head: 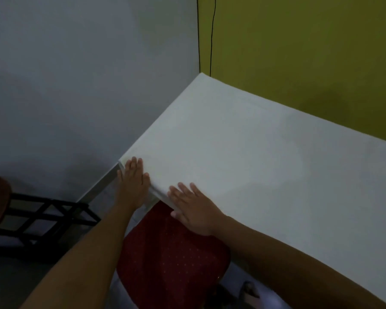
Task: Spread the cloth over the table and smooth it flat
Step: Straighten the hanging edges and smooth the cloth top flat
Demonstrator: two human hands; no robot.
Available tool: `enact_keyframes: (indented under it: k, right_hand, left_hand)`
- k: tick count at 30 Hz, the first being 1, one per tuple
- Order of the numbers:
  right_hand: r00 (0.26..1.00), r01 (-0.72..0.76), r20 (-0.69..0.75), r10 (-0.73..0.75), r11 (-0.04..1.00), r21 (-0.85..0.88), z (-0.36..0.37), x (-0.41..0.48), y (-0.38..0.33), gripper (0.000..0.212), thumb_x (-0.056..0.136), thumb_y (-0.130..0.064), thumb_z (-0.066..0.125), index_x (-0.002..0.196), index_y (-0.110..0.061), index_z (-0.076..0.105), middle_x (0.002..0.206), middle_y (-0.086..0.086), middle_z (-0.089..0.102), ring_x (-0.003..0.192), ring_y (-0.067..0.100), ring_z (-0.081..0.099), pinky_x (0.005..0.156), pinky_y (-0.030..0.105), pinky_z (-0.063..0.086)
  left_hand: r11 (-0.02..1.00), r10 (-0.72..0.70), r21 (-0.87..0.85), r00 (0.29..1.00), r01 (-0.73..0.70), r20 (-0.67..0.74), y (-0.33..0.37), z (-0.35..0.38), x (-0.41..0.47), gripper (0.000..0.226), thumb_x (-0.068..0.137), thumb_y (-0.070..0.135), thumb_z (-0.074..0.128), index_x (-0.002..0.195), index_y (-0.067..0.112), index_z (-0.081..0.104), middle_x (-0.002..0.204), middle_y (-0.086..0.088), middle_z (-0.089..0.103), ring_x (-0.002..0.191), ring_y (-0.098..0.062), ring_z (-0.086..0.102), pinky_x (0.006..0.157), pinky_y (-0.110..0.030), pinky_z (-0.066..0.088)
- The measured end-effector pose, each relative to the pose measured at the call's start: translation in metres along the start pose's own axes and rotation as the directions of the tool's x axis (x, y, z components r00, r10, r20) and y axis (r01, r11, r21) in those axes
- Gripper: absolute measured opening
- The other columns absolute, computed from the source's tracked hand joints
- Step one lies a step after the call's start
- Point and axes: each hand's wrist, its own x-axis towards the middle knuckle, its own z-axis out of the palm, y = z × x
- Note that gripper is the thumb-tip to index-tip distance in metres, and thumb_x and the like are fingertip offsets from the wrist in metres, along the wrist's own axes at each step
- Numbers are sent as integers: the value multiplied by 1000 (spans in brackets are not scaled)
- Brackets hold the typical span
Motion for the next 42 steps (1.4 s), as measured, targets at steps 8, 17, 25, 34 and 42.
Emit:
enact_keyframes:
  k: [8, 17, 25, 34, 42]
  right_hand:
    - [790, -574, -199, 580, 814, 90, -40, -37, 120, 53, 101, -34, 28, 151, -17, 20, 160, 4, 13, 148, 26, 5, 118, 46, -1]
    - [835, -524, -183, 518, 851, 15, -72, -23, 246, 55, 100, -46, 24, 151, -26, 19, 160, -3, 16, 148, 21, 6, 118, 48, 0]
    - [813, -557, -201, 546, 830, -1, -104, 19, 320, 52, 100, -45, 19, 150, -31, 21, 160, -5, 17, 147, 25, 9, 117, 54, 4]
    - [517, -820, -233, 823, 555, 140, -124, -8, 356, 54, 102, -38, 18, 151, -17, 20, 160, 8, 16, 146, 34, 7, 116, 58, 4]
    - [461, -857, -218, 860, 495, 141, -75, -105, 270, 57, 101, -41, 16, 152, -16, 13, 161, 3, 11, 148, 28, 2, 117, 52, -2]
  left_hand:
    - [986, 146, 86, 987, -140, -69, 118, 16, 15, 57, 99, 27, 21, 151, 8, 14, 159, -15, 9, 148, -27, 9, 117, -48, 1]
    - [959, 283, 30, 959, -283, 12, 246, 47, 59, 55, 102, 30, 25, 153, 12, 11, 161, -8, 6, 149, -21, 2, 119, -43, -3]
    - [966, 259, 39, 965, -257, -34, 243, 57, 63, 60, 97, 37, 15, 153, 17, 10, 161, -1, 6, 149, -14, 1, 120, -38, -4]
    - [970, 237, 50, 971, -237, 7, 245, 55, 64, 58, 99, 35, 15, 153, 18, 4, 162, 0, 0, 149, -13, -5, 120, -39, -7]
    - [888, 452, 60, 890, -455, 62, 289, 69, 19, 57, 101, 35, 26, 153, 16, 11, 161, -3, 6, 149, -18, 2, 118, -42, -6]
